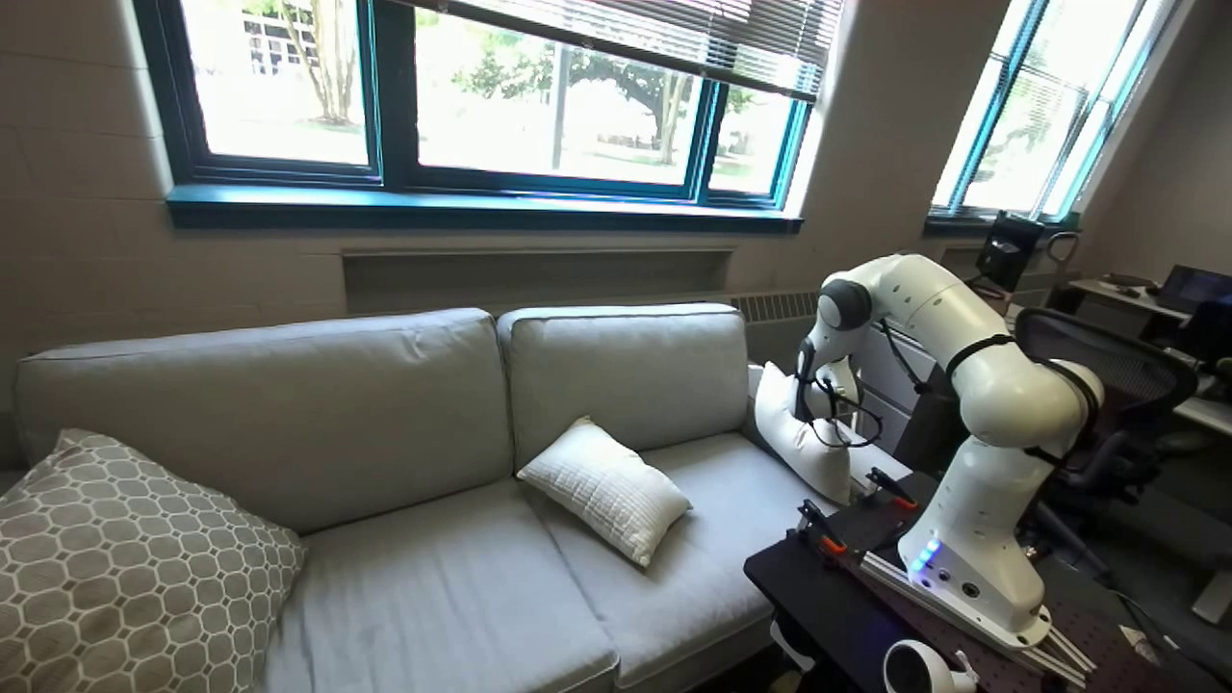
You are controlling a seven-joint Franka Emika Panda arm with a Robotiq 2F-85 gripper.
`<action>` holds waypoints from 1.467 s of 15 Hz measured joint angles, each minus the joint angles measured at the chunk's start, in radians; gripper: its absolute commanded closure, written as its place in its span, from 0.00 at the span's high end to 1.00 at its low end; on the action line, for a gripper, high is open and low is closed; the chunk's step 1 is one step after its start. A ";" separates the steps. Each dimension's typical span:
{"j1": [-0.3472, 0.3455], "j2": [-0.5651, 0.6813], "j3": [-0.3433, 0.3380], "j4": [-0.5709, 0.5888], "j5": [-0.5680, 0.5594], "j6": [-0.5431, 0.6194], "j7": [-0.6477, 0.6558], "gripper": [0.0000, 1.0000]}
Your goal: Arrange the cushions on the couch
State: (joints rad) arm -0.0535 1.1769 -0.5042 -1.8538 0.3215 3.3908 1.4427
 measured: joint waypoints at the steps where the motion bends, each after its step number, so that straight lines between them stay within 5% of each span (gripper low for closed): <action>1: -0.007 -0.016 0.022 0.001 0.000 0.000 -0.032 0.01; 8: -0.185 -0.154 0.279 0.006 -0.029 0.010 -0.293 0.01; 13: -0.460 -0.210 0.573 0.011 -0.148 -0.022 -0.503 0.01; 18: -0.823 -0.157 0.918 0.056 -0.220 -0.250 -0.819 0.01; 20: -0.887 -0.128 0.938 0.089 -0.158 -0.370 -0.936 0.01; 22: -0.868 -0.119 0.845 0.113 -0.060 -0.408 -0.975 0.01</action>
State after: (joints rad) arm -0.9210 1.0576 0.3413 -1.7406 0.2614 2.9826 0.4672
